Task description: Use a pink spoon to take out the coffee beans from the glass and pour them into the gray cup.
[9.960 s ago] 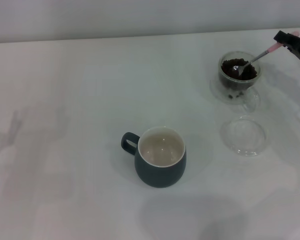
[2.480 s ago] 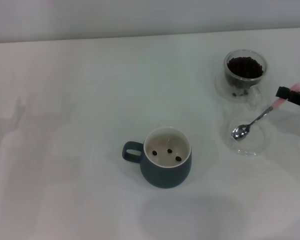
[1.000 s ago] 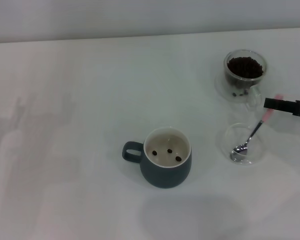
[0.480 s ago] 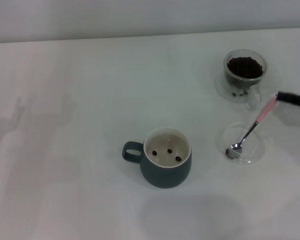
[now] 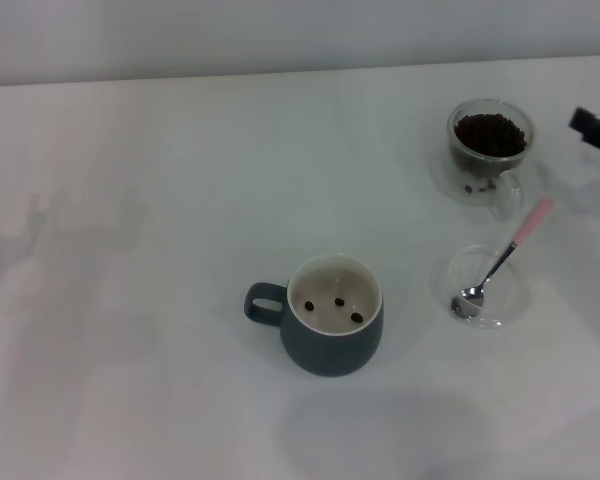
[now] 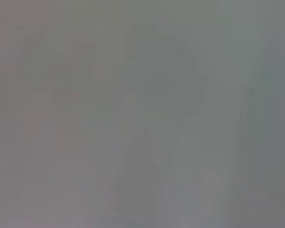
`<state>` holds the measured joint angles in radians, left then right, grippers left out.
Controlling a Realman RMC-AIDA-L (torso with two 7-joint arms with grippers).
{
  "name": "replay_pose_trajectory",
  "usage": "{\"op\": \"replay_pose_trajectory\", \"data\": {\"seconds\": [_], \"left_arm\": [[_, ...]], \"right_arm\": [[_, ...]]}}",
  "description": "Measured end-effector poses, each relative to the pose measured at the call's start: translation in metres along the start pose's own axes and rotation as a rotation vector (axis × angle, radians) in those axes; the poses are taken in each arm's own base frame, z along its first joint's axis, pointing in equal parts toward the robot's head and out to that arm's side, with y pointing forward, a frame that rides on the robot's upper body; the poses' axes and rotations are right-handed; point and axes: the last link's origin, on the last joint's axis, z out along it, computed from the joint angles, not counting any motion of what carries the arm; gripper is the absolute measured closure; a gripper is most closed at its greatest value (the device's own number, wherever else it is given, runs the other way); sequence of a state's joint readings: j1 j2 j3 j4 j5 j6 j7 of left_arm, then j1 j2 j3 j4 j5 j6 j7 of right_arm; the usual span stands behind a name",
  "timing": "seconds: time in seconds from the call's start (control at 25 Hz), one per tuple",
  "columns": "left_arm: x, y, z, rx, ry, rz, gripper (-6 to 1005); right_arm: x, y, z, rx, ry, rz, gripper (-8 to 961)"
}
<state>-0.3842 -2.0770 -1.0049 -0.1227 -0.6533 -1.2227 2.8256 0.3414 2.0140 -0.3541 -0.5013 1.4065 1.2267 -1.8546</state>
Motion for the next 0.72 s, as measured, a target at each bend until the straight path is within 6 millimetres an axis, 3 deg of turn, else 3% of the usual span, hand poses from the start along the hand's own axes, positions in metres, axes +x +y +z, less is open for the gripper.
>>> {"op": "replay_pose_trajectory", "data": {"seconds": [0.32, 0.72], "left_arm": [[-0.001, 0.001, 0.000, 0.004, -0.004, -0.004, 135], [-0.004, -0.001, -0.003, 0.015, -0.018, -0.007, 135]], "right_arm": [[0.025, 0.019, 0.012, 0.178, -0.232, -0.306, 114], [0.026, 0.017, 0.012, 0.216, -0.239, -0.311, 92]]}}
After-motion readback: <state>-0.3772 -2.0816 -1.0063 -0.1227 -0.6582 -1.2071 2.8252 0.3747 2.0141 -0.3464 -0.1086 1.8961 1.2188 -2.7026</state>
